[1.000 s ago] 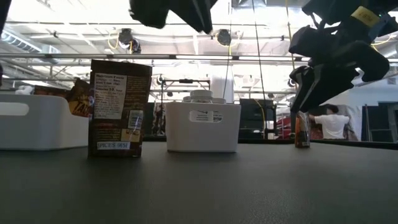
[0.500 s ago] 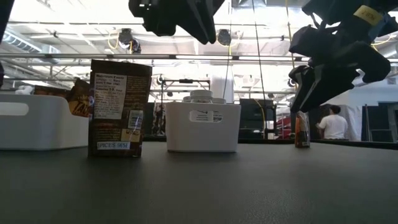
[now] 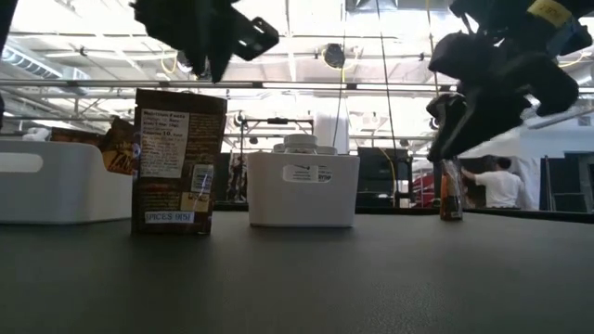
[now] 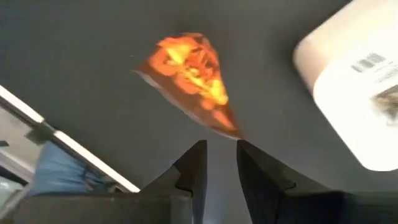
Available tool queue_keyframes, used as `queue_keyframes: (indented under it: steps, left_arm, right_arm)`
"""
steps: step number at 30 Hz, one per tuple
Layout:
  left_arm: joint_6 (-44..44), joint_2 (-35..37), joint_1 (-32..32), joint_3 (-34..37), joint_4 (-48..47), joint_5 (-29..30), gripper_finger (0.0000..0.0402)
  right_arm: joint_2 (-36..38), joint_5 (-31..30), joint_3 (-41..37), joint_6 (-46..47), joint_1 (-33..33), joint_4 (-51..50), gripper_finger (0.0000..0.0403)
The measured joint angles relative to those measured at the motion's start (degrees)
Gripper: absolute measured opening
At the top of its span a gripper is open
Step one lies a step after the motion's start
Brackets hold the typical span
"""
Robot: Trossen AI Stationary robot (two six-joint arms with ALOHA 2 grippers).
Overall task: Sort spices by type
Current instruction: Put the orange seasoning pack into the left white bin
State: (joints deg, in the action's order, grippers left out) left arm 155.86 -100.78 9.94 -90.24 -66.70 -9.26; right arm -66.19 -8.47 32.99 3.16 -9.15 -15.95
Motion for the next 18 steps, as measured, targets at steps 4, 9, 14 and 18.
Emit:
queue_keyframes:
  steps: [4,9,14,18]
  left_arm:
    - [-0.34,0.53,1.64,0.00,0.06,-0.19,0.0091]
    - [-0.35,0.51,2.89,0.00,-2.99,-0.18,0.0091]
    - [-0.21,2.89,2.73,0.02,-3.51,-0.06,0.0091]
    - [-3.09,6.43,2.50,0.02,-7.53,2.74,0.0091]
  right_arm:
    - [0.00,1.87,0.00,-1.17,0.02,5.94,0.0146]
    - [-0.89,10.62,0.01,-3.96,-0.03,15.22,0.0146]
    - [-8.87,12.17,0.09,-5.79,-1.45,33.43,0.0128]
    - [-17.69,14.38,0.35,-5.81,-3.82,45.45,0.0080]
